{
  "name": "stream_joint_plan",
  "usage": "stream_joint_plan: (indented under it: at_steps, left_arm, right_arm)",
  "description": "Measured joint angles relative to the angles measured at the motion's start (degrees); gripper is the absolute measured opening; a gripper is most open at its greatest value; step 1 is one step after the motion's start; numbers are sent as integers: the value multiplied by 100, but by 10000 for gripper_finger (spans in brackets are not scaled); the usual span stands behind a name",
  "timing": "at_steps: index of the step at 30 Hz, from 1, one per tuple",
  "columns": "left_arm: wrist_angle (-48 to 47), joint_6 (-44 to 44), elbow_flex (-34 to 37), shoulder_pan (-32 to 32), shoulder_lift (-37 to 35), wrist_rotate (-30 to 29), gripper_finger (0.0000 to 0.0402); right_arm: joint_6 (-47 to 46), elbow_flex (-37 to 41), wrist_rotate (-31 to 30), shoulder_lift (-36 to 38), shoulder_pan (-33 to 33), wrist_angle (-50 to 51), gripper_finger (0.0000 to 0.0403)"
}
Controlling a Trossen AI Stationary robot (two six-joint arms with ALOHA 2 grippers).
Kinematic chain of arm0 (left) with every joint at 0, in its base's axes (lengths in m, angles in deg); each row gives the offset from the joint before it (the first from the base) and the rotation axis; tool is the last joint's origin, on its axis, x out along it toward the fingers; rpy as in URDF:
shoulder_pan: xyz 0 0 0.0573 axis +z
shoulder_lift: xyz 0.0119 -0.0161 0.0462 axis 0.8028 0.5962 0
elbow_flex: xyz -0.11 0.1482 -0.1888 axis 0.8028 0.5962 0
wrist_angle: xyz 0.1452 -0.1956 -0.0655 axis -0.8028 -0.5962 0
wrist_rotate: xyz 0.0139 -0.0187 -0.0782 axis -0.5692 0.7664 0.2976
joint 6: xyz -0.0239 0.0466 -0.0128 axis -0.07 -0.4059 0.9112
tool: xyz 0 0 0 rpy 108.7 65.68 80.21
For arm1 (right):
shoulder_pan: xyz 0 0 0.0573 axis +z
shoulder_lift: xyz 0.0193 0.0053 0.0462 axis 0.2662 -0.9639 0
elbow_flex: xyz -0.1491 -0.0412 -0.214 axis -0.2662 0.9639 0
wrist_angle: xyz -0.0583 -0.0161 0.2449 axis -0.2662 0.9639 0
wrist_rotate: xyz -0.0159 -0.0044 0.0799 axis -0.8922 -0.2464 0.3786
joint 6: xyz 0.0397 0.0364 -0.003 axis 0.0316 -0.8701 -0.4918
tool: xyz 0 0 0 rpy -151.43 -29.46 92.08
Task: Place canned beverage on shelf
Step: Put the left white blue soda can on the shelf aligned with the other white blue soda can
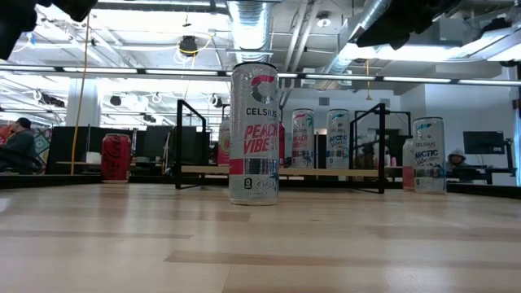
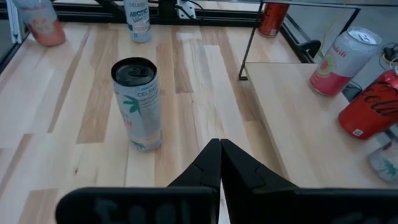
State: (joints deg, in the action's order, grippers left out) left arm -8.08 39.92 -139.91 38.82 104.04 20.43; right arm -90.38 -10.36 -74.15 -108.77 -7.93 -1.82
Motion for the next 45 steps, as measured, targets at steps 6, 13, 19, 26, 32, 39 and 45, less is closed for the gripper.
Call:
stream_joint_plan:
  at_steps: [6, 13, 19, 26, 32, 39, 45]
  left_arm:
    - [25, 636, 302, -132, 48, 108, 364]
    - [301, 974, 664, -163, 46, 303, 364]
    - [359, 1131, 664, -163, 82, 369, 364]
    - [317, 1203, 664, -203, 219, 379, 364]
    - [581, 1228, 1041, -330, 400, 749, 364]
    - [956, 1063, 1329, -342, 398, 788, 364]
    - [1003, 984, 1329, -342, 385, 773, 356]
  right_arm:
    - [156, 0, 293, -2, 0, -2, 30]
    - [267, 0, 432, -2, 0, 1, 31]
    - [326, 0, 436, -2, 0, 3, 30]
    - [351, 0, 438, -2, 0, 24, 31]
    - [400, 0, 439, -2, 0, 42, 31]
    - [525, 0, 441, -2, -4, 42, 31]
    - [484, 0, 442, -2, -4, 43, 31]
